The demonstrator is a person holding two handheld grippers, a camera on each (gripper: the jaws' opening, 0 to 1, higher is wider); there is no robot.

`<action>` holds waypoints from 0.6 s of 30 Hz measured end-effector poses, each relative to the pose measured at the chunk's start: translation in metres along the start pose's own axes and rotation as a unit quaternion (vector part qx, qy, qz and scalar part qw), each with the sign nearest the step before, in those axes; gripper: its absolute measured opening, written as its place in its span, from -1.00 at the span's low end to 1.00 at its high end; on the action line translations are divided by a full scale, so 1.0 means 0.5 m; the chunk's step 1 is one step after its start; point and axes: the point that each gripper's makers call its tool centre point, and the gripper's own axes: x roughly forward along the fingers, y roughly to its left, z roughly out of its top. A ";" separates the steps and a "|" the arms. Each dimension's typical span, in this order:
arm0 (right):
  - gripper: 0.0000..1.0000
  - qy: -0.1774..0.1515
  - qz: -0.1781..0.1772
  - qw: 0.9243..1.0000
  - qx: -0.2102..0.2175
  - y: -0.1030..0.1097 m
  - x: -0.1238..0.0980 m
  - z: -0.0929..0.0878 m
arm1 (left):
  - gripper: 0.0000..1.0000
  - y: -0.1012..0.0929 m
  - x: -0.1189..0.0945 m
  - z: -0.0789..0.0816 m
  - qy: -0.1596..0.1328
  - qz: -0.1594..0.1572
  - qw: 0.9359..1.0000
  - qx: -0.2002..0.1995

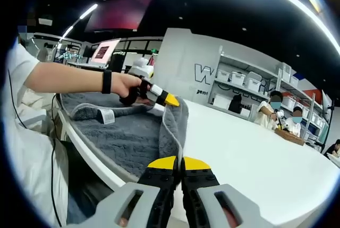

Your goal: Open the folded towel by lifting each exposed corner and separating the folded layers until the towel lies flat within the target outline without major curled edges

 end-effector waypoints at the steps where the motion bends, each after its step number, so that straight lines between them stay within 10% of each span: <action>1: -1.00 0.001 -0.001 1.000 0.001 -0.001 0.000 -0.002 | -0.96 -0.001 0.001 0.003 -0.004 0.000 1.000 -0.002; 18: -1.00 0.020 -0.011 1.000 0.014 -0.013 -0.010 -0.035 | -0.86 -0.036 0.037 0.025 -0.039 -0.020 0.998 -0.036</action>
